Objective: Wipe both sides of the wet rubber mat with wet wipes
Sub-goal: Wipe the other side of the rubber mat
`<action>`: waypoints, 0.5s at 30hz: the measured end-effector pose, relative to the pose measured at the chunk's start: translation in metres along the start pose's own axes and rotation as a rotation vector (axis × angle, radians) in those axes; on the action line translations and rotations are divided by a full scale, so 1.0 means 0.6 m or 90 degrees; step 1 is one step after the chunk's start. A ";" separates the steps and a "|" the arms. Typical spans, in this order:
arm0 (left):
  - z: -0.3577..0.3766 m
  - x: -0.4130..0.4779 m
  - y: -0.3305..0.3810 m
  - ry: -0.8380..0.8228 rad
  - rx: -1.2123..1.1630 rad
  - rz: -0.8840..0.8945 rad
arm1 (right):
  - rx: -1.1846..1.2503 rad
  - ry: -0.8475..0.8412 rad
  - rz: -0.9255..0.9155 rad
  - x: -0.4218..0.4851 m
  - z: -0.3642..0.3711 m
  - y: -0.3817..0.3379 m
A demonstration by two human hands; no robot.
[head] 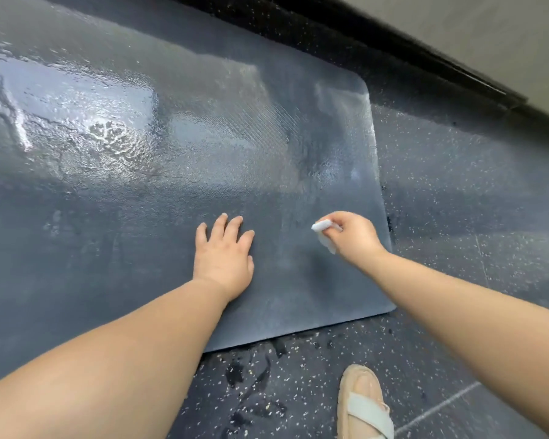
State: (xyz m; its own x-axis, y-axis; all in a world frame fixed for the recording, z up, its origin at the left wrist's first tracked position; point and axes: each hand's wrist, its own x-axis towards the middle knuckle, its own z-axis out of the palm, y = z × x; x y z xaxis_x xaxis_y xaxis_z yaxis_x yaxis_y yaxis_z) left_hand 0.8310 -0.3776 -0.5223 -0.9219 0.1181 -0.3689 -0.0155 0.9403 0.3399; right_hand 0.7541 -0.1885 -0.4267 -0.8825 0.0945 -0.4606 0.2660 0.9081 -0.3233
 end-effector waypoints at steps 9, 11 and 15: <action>0.011 0.011 -0.027 0.036 0.034 0.041 | 0.040 0.271 0.099 0.074 0.058 0.015; 0.021 0.008 -0.034 0.056 0.044 0.048 | 0.026 0.257 0.116 0.080 0.088 0.018; 0.026 0.003 -0.041 0.092 0.058 0.059 | 0.056 0.285 0.086 0.072 0.127 0.022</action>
State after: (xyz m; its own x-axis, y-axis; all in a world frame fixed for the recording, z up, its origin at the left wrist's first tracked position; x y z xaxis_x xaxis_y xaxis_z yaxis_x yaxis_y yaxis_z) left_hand 0.8354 -0.3953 -0.5447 -0.9640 0.1641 -0.2091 0.1005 0.9532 0.2851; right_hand 0.7489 -0.2035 -0.5141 -0.9126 0.3941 -0.1085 0.4055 0.8389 -0.3631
